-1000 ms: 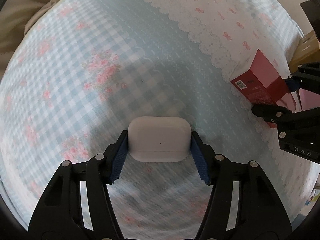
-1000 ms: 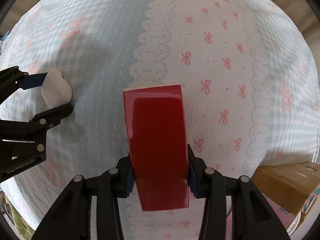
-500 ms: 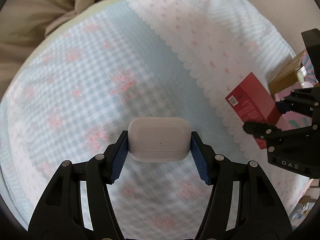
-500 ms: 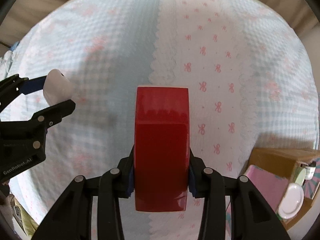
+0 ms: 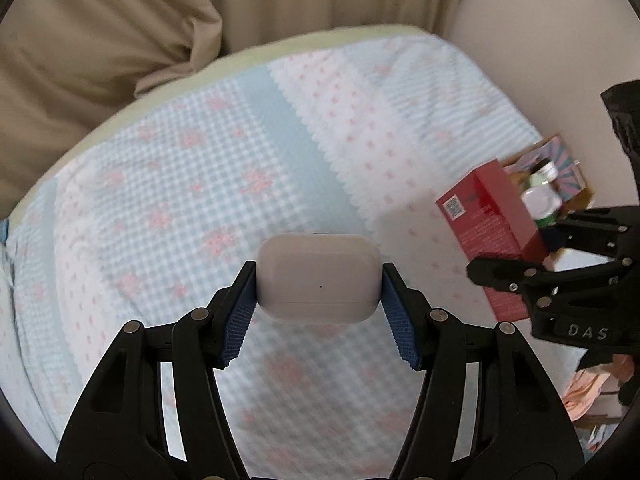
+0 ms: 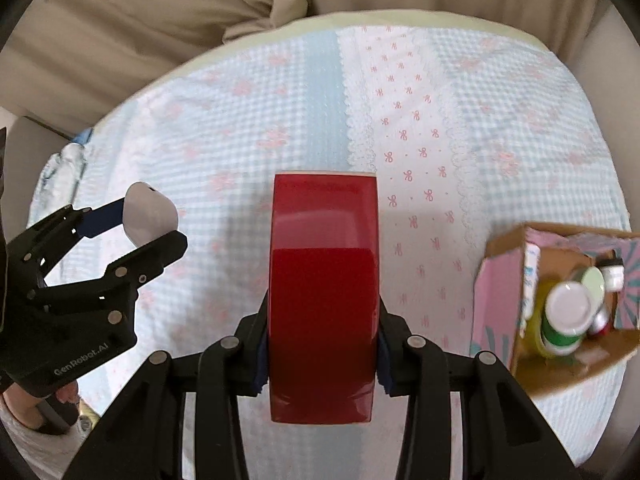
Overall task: Organize rigid objects
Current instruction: 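Carry the earbud case and red box into the cardboard box and release both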
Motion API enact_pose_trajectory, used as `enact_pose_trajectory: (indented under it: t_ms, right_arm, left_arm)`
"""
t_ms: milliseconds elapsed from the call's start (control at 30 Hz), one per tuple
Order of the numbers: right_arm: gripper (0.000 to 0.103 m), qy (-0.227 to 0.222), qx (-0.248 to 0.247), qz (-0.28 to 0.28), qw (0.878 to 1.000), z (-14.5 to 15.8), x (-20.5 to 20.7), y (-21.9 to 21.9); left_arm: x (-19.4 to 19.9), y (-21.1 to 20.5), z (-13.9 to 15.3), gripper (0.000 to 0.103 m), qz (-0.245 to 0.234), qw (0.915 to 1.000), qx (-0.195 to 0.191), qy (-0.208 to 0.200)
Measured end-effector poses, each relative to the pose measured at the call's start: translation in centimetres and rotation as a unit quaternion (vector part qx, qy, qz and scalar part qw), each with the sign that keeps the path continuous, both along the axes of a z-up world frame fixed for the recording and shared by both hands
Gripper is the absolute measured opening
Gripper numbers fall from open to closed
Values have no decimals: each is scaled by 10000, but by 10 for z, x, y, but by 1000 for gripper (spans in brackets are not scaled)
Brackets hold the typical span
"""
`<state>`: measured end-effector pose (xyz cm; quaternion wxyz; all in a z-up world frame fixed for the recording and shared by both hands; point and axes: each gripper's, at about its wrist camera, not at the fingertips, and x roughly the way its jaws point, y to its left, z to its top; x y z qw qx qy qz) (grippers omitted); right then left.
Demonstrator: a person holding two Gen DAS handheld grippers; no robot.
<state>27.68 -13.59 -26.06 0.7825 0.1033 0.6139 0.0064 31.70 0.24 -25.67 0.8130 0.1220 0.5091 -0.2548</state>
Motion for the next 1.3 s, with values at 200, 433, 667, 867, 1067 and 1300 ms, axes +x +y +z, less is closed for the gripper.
enact_pose_trajectory:
  t_ms: [200,433,667,867,1067,1300]
  right_arm:
    - [38,-310,171,-2,9994,51,-41,-4]
    - [38,-554,229,-31,9982,89,-80,-42]
    - [38,-663,283,22,9974,114,-112,-118]
    - [38,-624,176,-120,9978,116,-132,-206]
    - [38,-419,55,-363,9984,97,-139,-284]
    - [38,-98,281,-871,9958,57,-139,-359]
  left_arm:
    - [-40,-14,49,57,18,9996,-187,-228]
    - [-84,-56,80,57,87,9991,-282,-299]
    - [-116,-124,92,57,385,9977,-528,-191]
    - [-127,-206,90,57,300,9979,-545,-182]
    - [-117,-288,72,57,68,9987,-506,2]
    - [-91,-362,34,57,-194,9988,-297,329]
